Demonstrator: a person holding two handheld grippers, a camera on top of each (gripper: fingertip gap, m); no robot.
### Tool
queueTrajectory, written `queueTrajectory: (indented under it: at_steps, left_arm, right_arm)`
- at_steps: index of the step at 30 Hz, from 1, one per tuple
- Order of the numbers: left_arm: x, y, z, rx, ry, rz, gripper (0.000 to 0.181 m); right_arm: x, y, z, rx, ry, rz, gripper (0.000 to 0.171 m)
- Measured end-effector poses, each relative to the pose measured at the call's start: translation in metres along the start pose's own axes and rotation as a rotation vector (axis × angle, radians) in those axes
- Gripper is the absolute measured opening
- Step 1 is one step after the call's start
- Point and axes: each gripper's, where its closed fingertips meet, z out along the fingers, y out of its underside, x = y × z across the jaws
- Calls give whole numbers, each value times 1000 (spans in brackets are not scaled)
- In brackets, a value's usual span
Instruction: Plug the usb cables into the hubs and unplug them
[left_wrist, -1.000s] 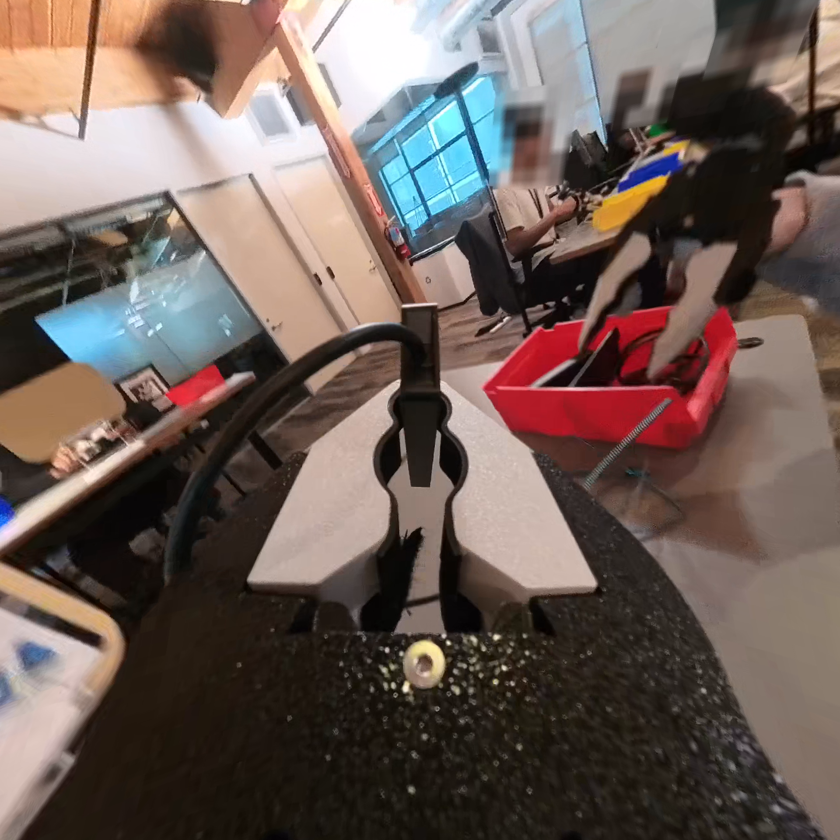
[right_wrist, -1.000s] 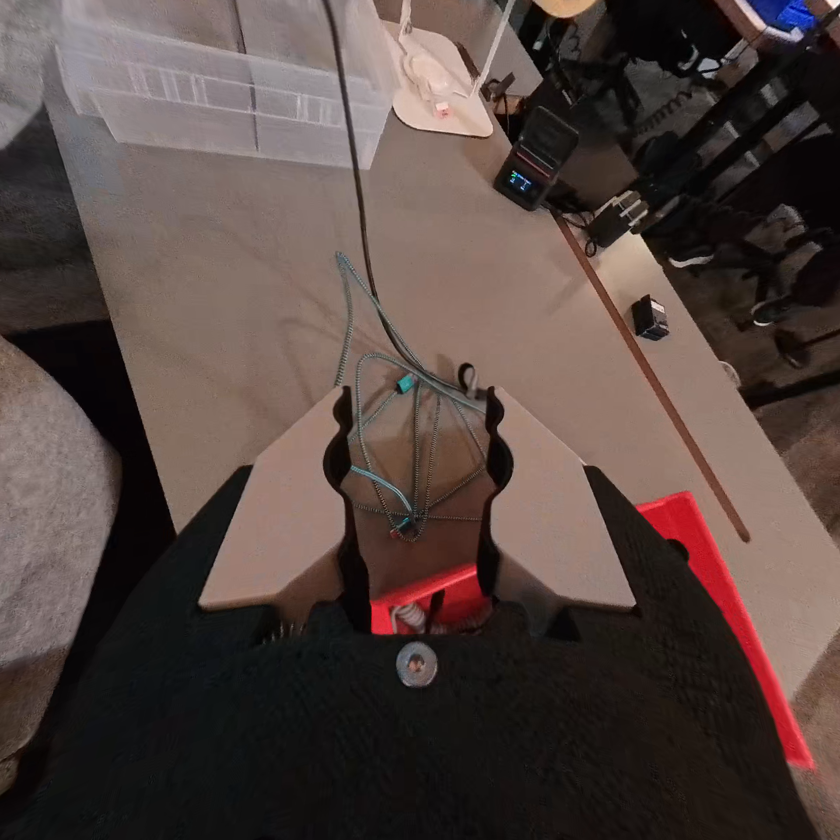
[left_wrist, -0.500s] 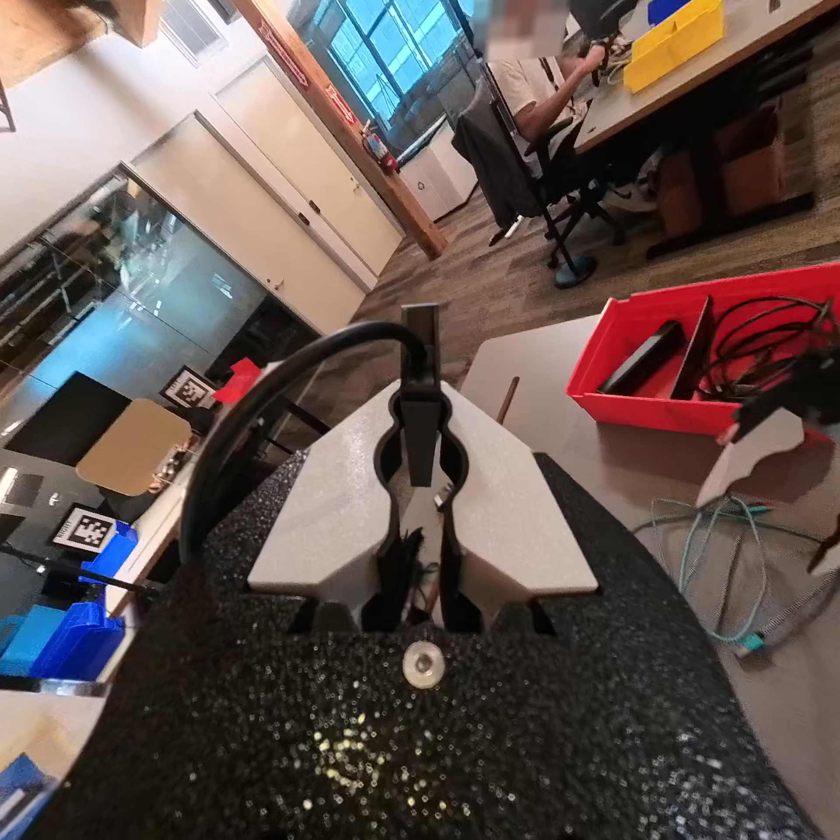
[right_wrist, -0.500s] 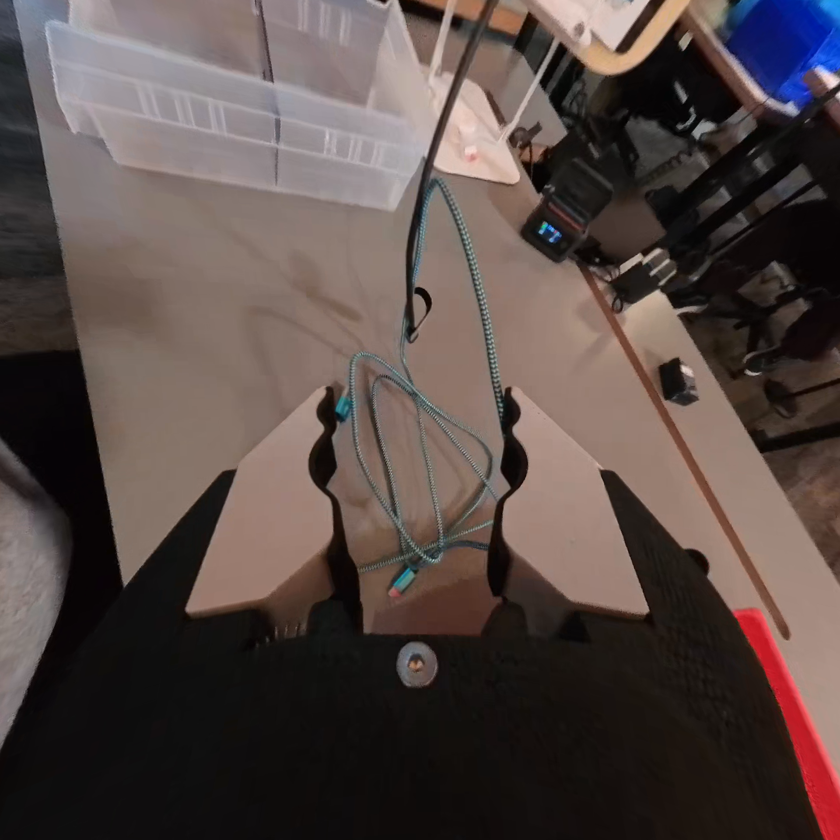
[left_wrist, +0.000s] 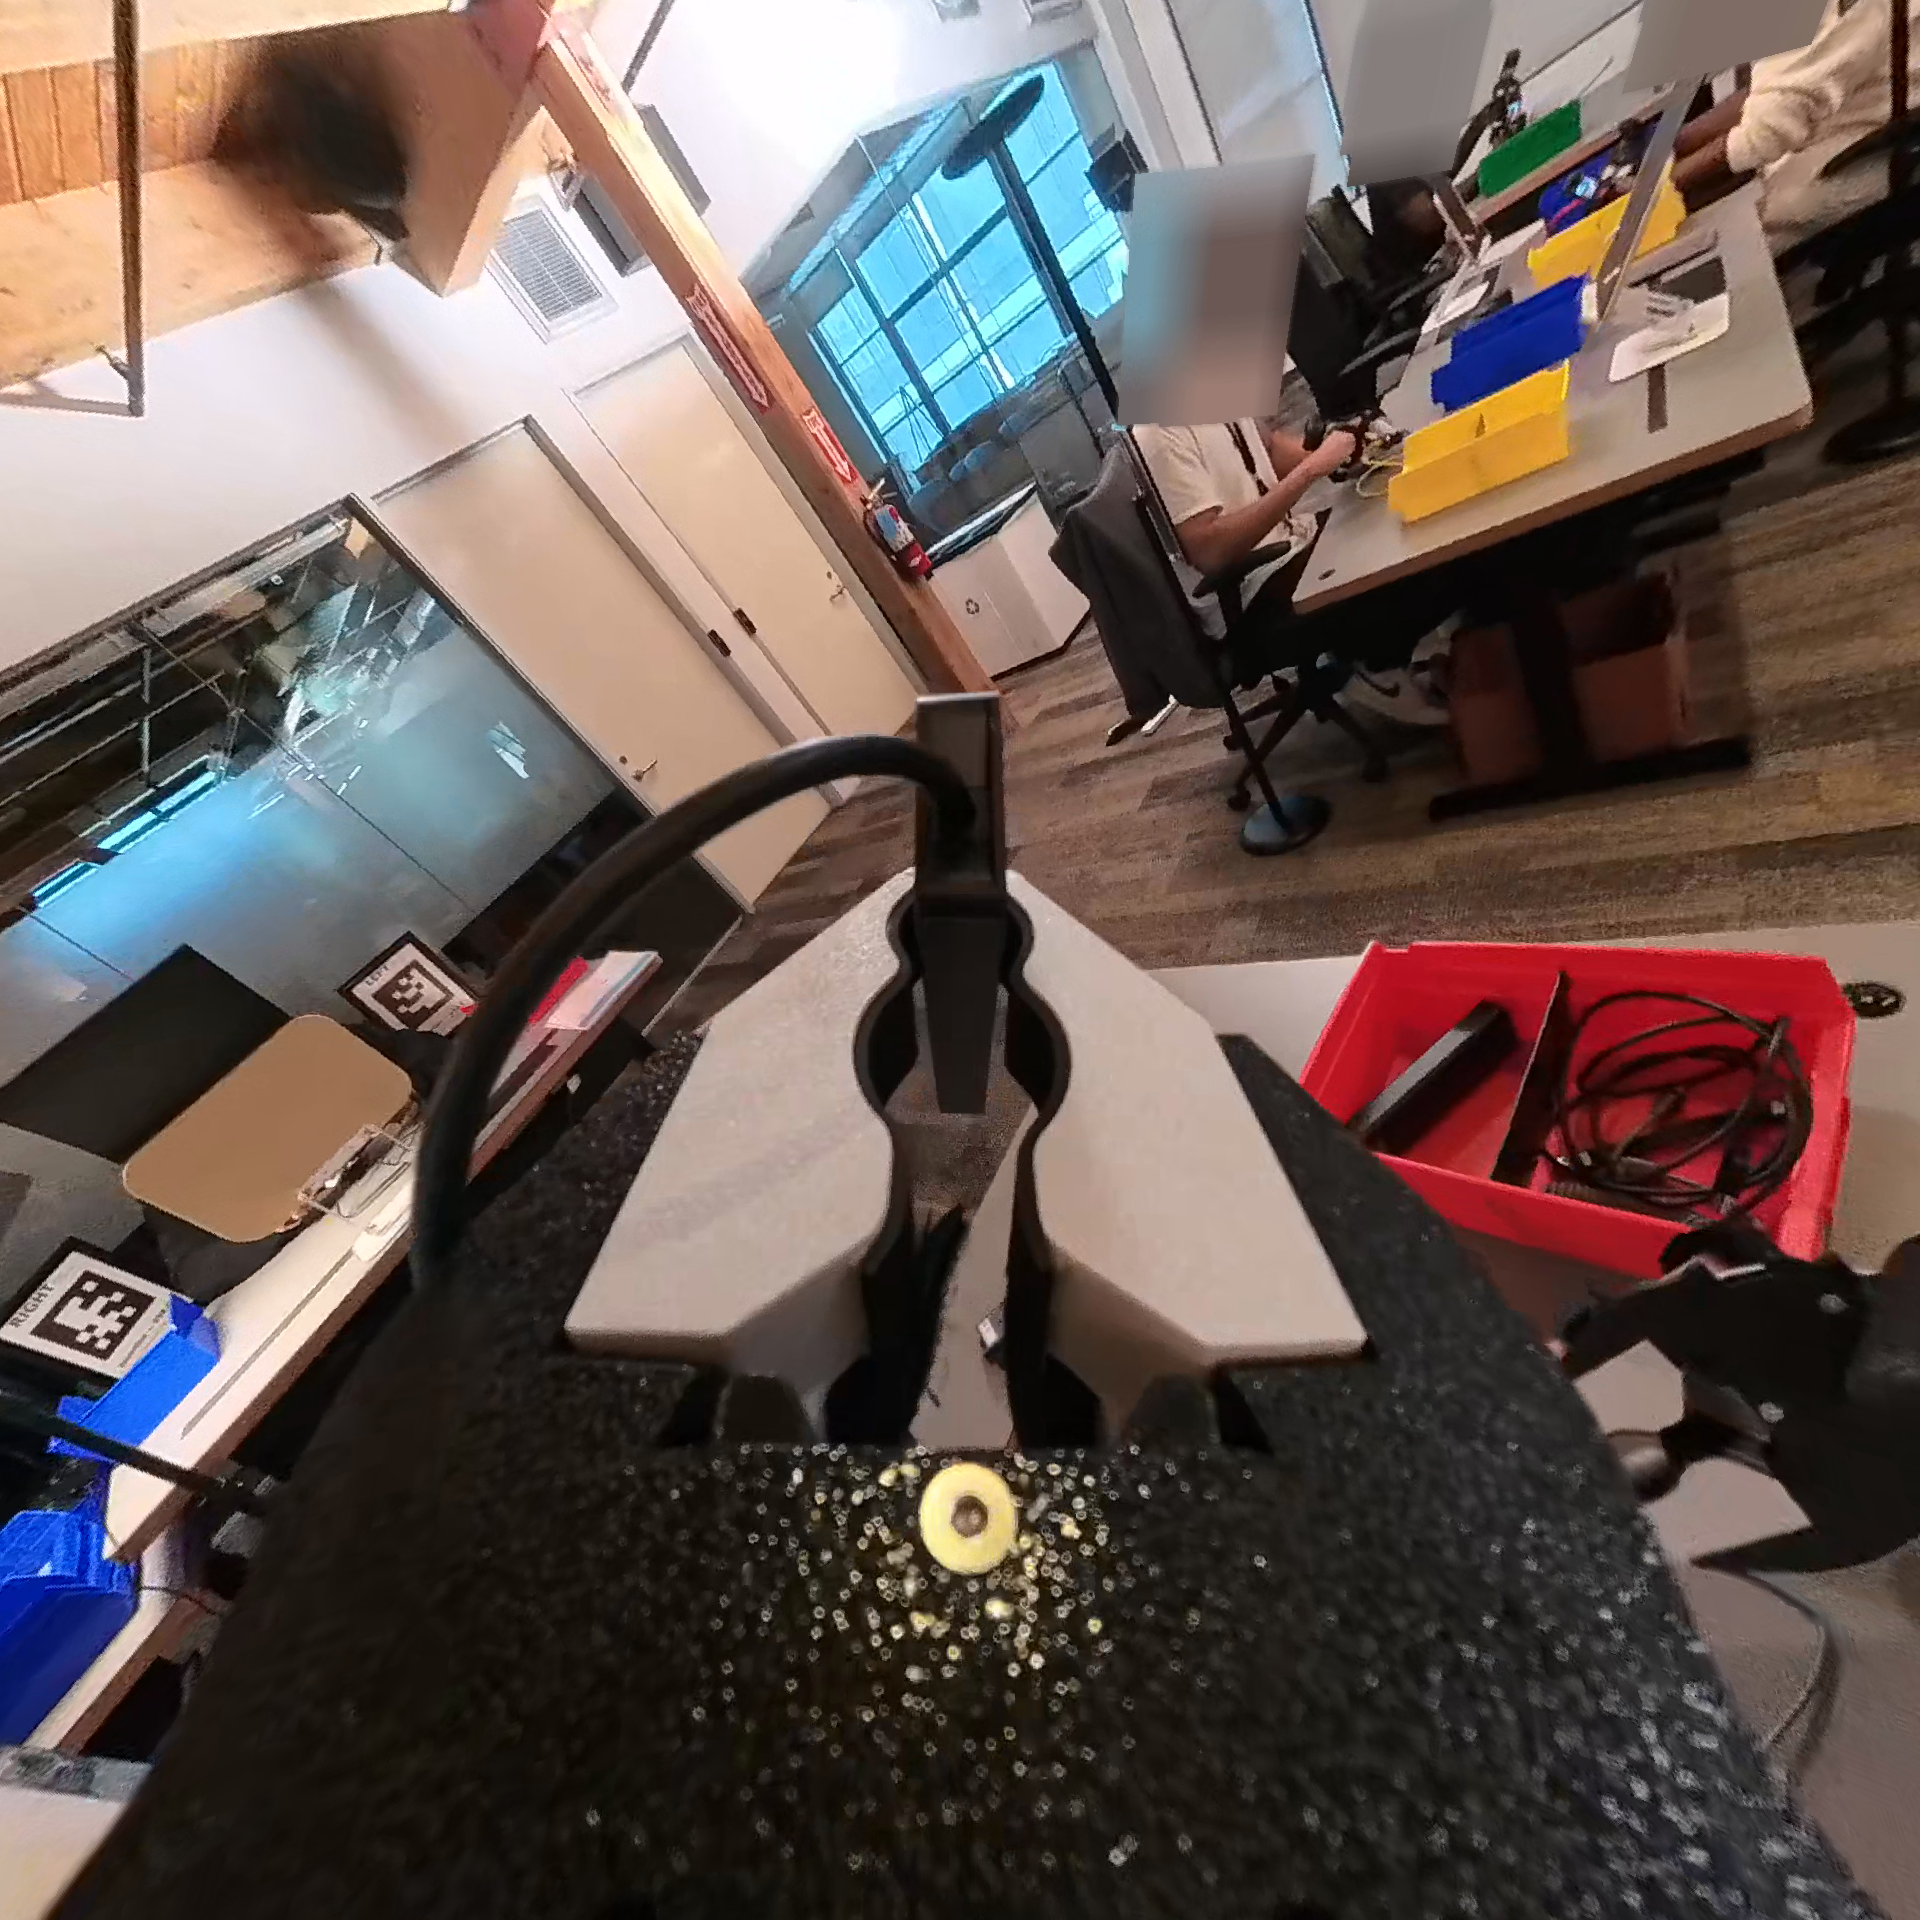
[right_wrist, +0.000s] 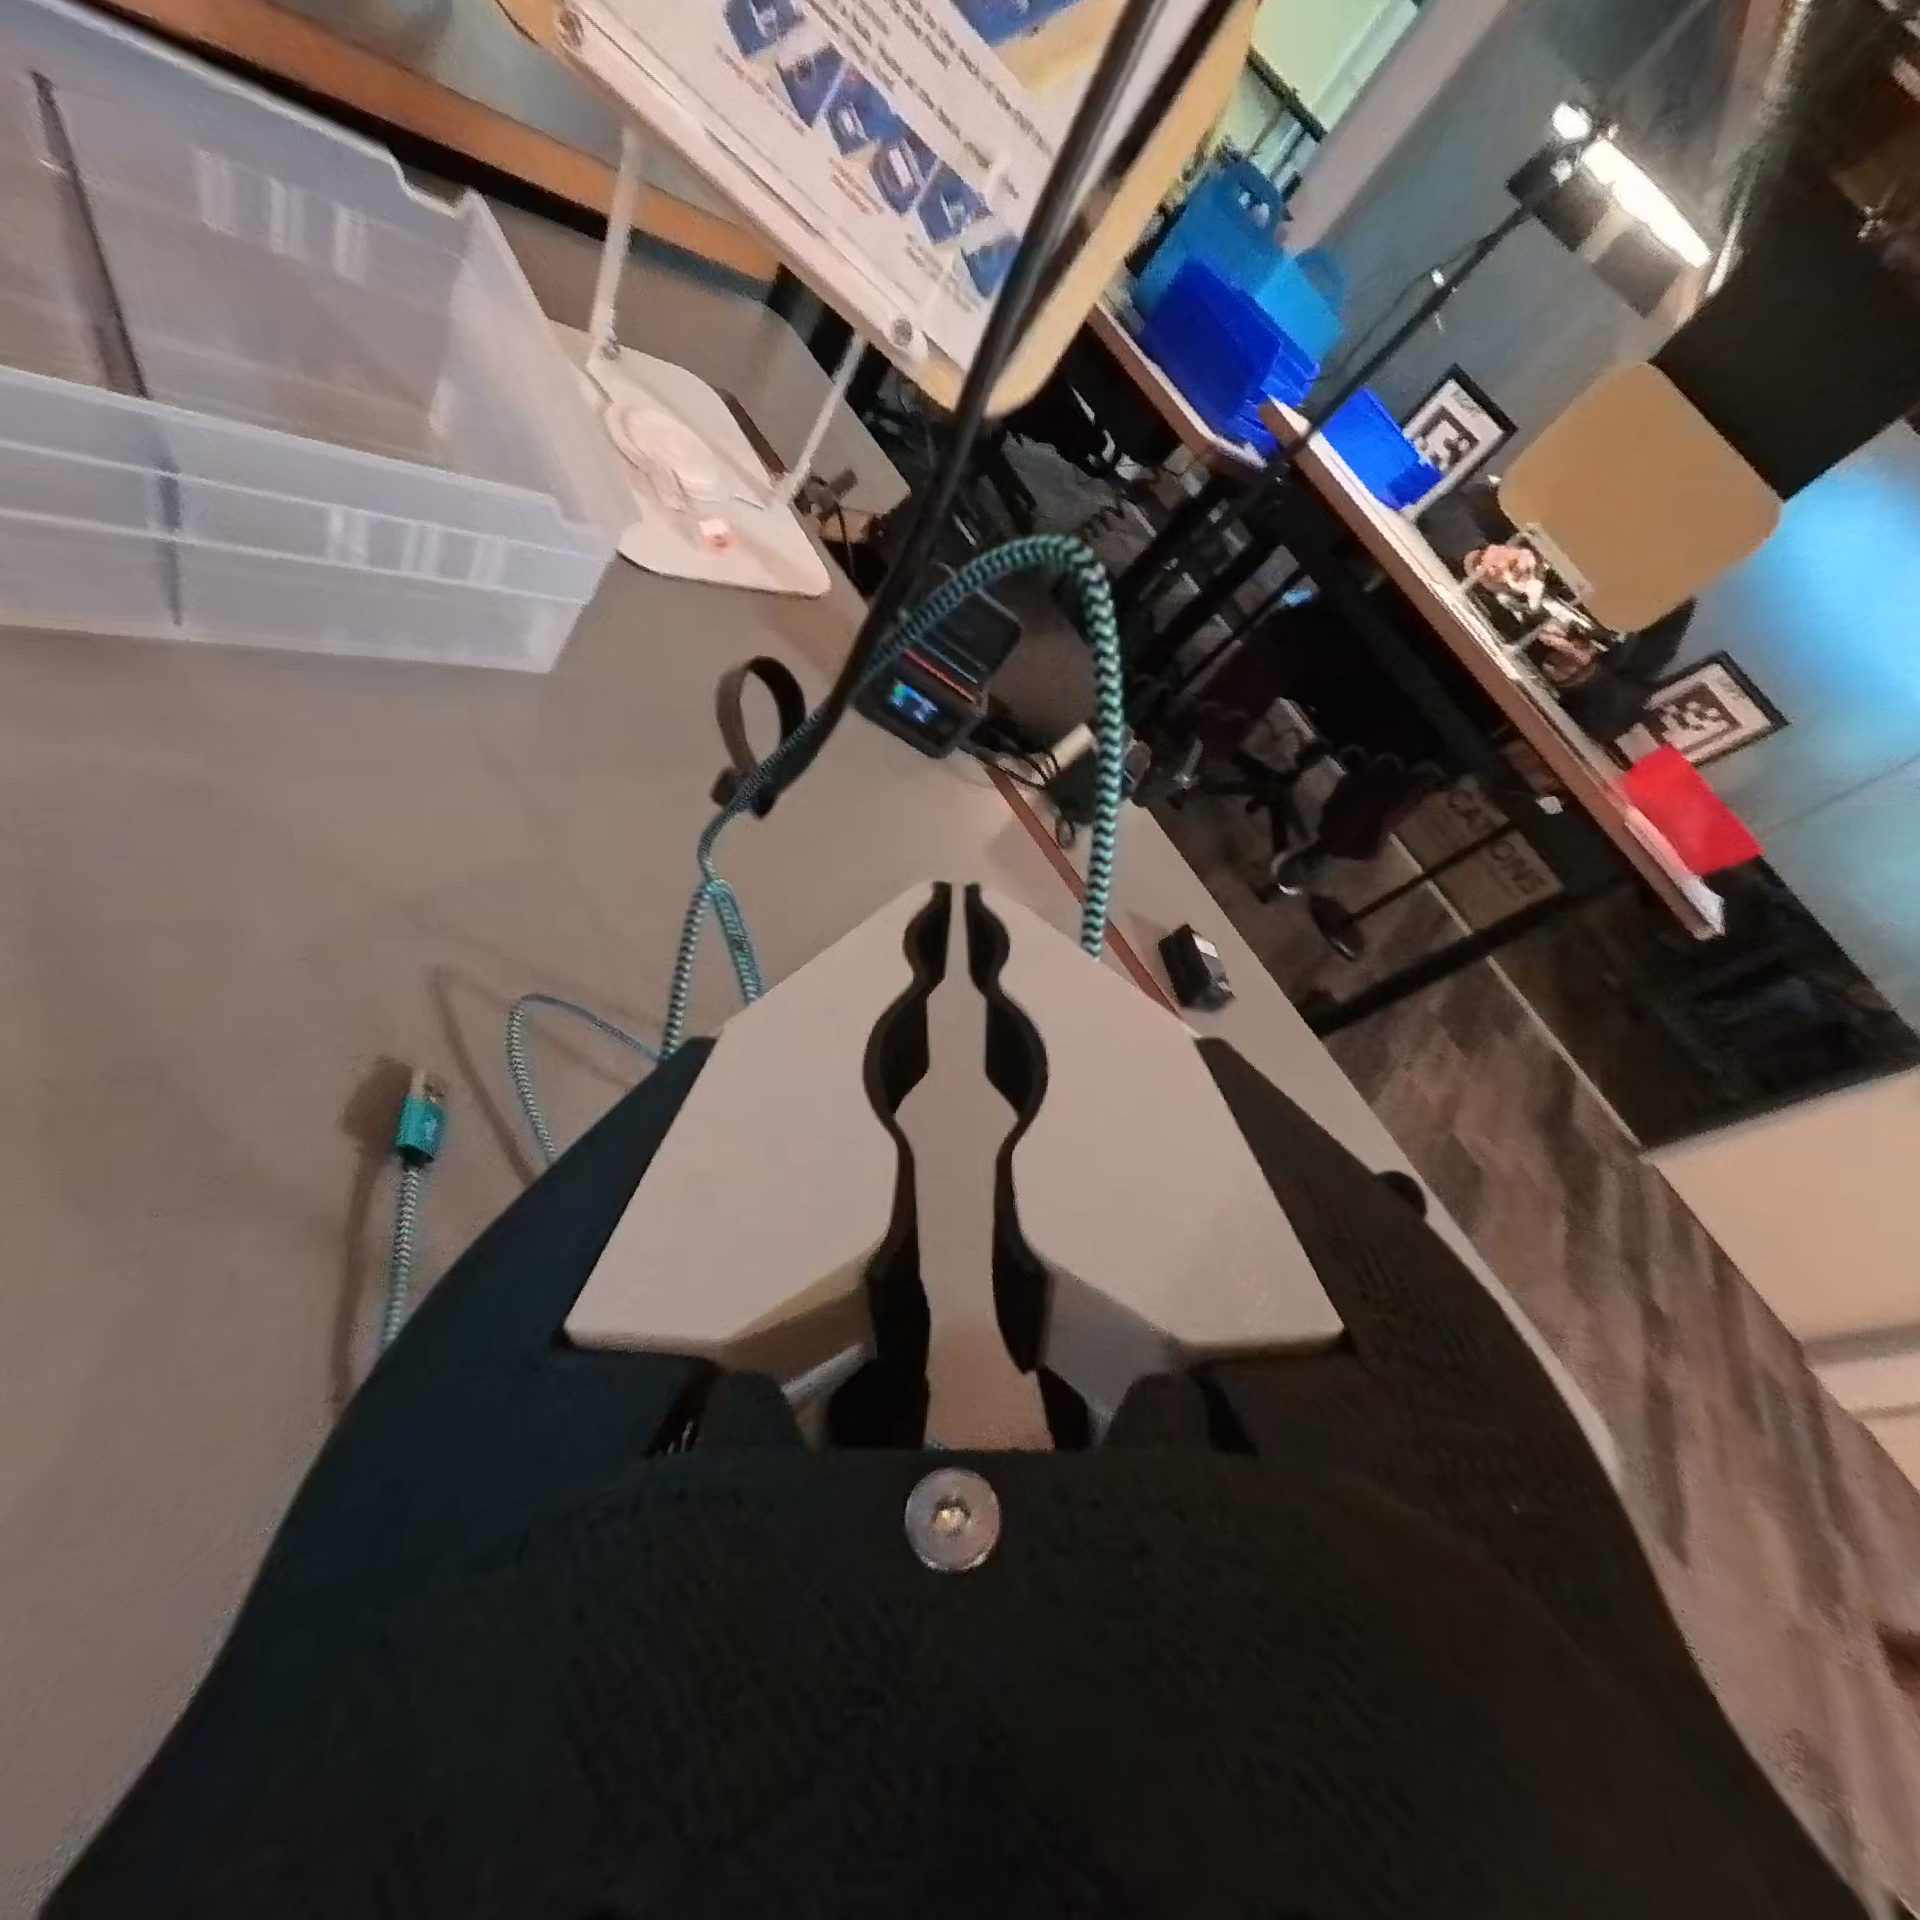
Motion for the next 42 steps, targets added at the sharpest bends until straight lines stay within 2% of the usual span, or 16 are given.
queueTrajectory:
  at_steps: [2,3,8,10,13,16,21,24,26,30,31,32,33,34,39,42]
  left_arm:
    - [1,-6,-1,9,10,-14,8]
    - [4,-8,-1,9,20,-13,8]
    - [18,-10,4,1,63,-16,8]
    - [23,-8,5,-12,76,-17,8]
    - [31,-9,4,-13,92,-9,8]
    - [39,-14,2,-1,110,-4,8]
    - [37,-5,-4,-80,81,70,8]
    - [23,3,-12,-132,36,100,8]
    - [17,-1,-17,-134,23,100,8]
    - [12,-21,-22,-102,10,99,7]
    - [13,-25,-22,-93,15,90,8]
    - [15,-28,-21,-85,25,80,8]
    - [18,-30,-20,-79,39,66,8]
    - [22,-30,-19,-74,57,51,8]
    - [42,-31,-20,-44,164,-39,8]
    - [40,-27,-28,-61,189,-91,8]
  right_arm:
    - [-7,-16,-5,111,-61,72,23]
    - [-9,-25,-8,170,-97,136,29]
    - [-23,-49,-4,247,-517,744,31]
    - [-19,-62,-2,315,-673,958,44]
    - [-5,-67,9,375,-644,1063,52]
    - [-16,-74,20,363,-717,1146,52]
    - [-9,-56,29,323,-513,928,48]
    - [-13,-45,17,336,-485,761,51]
    - [-36,-33,16,282,-499,561,55]
    - [-62,-4,34,132,-355,143,56]
    - [-68,-2,37,119,-333,63,52]
    - [-69,0,42,92,-295,10,33]
    - [-66,1,47,74,-244,-23,15]
    - [-63,-1,50,70,-203,-34,8]
    - [-33,17,75,-62,-15,8,3]
    - [-29,42,83,-141,-15,10,4]
